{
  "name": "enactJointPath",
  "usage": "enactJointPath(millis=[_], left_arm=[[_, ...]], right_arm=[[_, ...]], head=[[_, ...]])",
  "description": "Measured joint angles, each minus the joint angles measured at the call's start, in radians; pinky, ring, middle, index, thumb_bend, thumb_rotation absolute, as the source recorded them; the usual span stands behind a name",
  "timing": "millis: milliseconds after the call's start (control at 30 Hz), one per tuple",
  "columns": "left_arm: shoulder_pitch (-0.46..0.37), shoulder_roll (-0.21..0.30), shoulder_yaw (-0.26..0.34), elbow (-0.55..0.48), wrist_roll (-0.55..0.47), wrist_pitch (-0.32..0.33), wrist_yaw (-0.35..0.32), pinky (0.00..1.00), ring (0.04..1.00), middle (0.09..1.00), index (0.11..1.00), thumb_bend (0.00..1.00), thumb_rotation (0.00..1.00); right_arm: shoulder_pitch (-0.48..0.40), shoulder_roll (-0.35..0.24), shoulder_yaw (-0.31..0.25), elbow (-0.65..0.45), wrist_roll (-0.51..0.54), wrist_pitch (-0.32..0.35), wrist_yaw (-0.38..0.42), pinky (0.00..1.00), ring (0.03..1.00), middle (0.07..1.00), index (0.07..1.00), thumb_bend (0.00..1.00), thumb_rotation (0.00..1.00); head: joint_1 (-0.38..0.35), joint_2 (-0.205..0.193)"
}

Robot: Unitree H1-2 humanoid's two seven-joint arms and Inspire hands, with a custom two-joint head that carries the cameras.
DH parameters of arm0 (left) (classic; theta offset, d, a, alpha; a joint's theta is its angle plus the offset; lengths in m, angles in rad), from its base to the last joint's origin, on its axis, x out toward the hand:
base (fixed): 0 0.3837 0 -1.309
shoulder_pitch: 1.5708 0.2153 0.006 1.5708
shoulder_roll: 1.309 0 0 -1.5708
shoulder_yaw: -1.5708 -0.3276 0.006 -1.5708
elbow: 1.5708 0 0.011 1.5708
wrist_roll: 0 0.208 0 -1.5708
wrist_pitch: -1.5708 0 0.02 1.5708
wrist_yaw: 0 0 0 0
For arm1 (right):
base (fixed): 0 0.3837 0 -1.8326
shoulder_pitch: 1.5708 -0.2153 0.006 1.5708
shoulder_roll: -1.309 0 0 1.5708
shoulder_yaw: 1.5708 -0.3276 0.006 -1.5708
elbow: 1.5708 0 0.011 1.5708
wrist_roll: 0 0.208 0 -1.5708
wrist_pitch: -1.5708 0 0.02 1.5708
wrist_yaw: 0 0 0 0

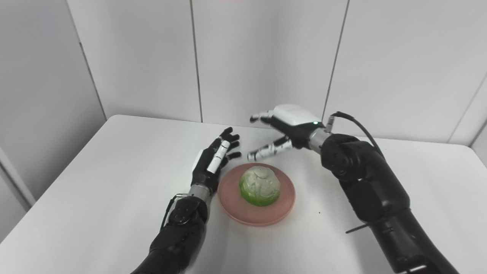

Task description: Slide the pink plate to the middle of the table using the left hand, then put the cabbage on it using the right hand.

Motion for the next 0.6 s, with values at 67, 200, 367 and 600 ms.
enactJointPath(millis=[67,200,367,600], left_arm=[[0.010,0.001,0.000,-0.018,0.013,-0.010,0.018,0.88,0.857,0.850,0.818,0.73,0.71],[0.027,0.001,-0.006,-0.055,0.047,-0.022,0.070,0.92,0.916,0.908,0.842,0.73,0.75],[0.035,0.003,-0.028,-0.082,0.105,-0.023,0.139,0.99,0.975,0.939,0.880,0.71,0.83],[0.077,-0.006,-0.034,-0.184,0.123,0.064,0.170,1.00,0.990,0.961,0.917,0.74,0.90]], right_arm=[[0.055,0.051,-0.107,0.025,0.098,-0.002,-0.106,0.72,0.809,0.823,0.804,0.95,1.00],[0.165,0.160,-0.328,0.117,0.357,-0.007,-0.211,0.79,0.824,0.831,0.839,0.84,1.00],[0.260,0.288,-0.477,0.196,0.584,-0.016,-0.332,0.84,0.864,0.870,0.878,0.81,1.00],[0.263,0.325,-0.509,0.271,0.740,-0.129,-0.349,0.91,0.888,0.880,0.872,0.83,0.99]], head=[[-0.002,0.000],[-0.020,0.002],[-0.040,0.005],[-0.092,0.009]])
